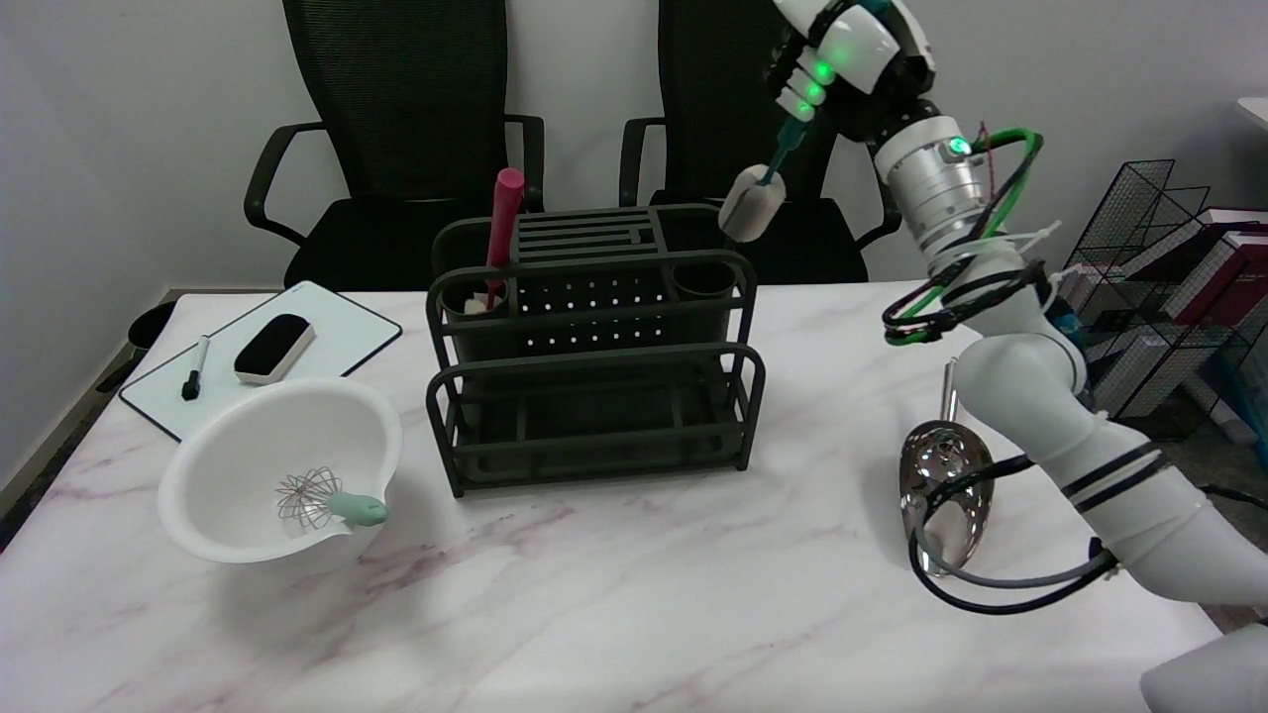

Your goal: Pick up the blue sponge bottle brush.

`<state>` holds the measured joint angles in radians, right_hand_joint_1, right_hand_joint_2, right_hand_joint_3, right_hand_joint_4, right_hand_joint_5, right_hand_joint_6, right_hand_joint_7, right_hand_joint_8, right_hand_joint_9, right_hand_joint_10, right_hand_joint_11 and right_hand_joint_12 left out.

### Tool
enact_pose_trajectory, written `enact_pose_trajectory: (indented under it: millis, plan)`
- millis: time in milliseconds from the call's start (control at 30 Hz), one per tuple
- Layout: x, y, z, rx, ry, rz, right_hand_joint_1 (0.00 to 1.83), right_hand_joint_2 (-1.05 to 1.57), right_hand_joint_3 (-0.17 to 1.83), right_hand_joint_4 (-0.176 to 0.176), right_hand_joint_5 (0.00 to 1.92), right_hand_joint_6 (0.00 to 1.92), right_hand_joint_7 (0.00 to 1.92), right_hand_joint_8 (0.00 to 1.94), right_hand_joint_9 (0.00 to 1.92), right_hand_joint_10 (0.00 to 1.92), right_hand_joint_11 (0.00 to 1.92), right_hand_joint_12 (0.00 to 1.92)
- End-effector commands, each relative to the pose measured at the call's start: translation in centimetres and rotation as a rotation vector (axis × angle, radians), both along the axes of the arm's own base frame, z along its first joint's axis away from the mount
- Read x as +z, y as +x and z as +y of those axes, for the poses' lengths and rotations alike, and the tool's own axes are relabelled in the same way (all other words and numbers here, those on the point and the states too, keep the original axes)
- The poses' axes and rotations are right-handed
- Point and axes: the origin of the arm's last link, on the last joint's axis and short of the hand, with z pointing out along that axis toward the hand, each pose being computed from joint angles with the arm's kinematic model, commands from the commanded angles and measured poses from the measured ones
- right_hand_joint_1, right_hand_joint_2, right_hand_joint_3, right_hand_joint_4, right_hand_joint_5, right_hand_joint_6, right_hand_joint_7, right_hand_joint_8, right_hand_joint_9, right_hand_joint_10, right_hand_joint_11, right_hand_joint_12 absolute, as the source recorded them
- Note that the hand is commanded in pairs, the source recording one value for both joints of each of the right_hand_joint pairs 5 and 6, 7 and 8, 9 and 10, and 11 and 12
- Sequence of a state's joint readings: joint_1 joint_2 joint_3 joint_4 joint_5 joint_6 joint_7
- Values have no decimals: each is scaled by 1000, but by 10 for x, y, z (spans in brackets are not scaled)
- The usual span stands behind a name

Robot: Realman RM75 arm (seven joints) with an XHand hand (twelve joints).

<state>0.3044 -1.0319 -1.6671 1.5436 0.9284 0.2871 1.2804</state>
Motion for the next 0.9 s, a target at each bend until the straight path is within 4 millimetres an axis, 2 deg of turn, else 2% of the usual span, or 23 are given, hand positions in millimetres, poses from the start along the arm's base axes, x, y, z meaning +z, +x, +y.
enact_pose_trajectory:
  millis: [33,333,533,667,900]
  plan:
    - [51,-14,60,43,-200,9,984,1571,390,0,1920,1920,1920,1920,1920,1920,1920,1920]
    - [51,-50,85,10,-237,4,983,1571,390,0,1920,1920,1920,1920,1920,1920,1920,1920]
    - [49,-83,113,-34,-264,39,987,1571,380,0,1920,1920,1920,1920,1920,1920,1920,1920]
    - [39,-100,135,-25,-265,44,988,1571,382,0,1920,1920,1920,1920,1920,1920,1920,1920]
    - [24,-107,160,14,-238,98,988,1571,372,0,1920,1920,1920,1920,1920,1920,1920,1920]
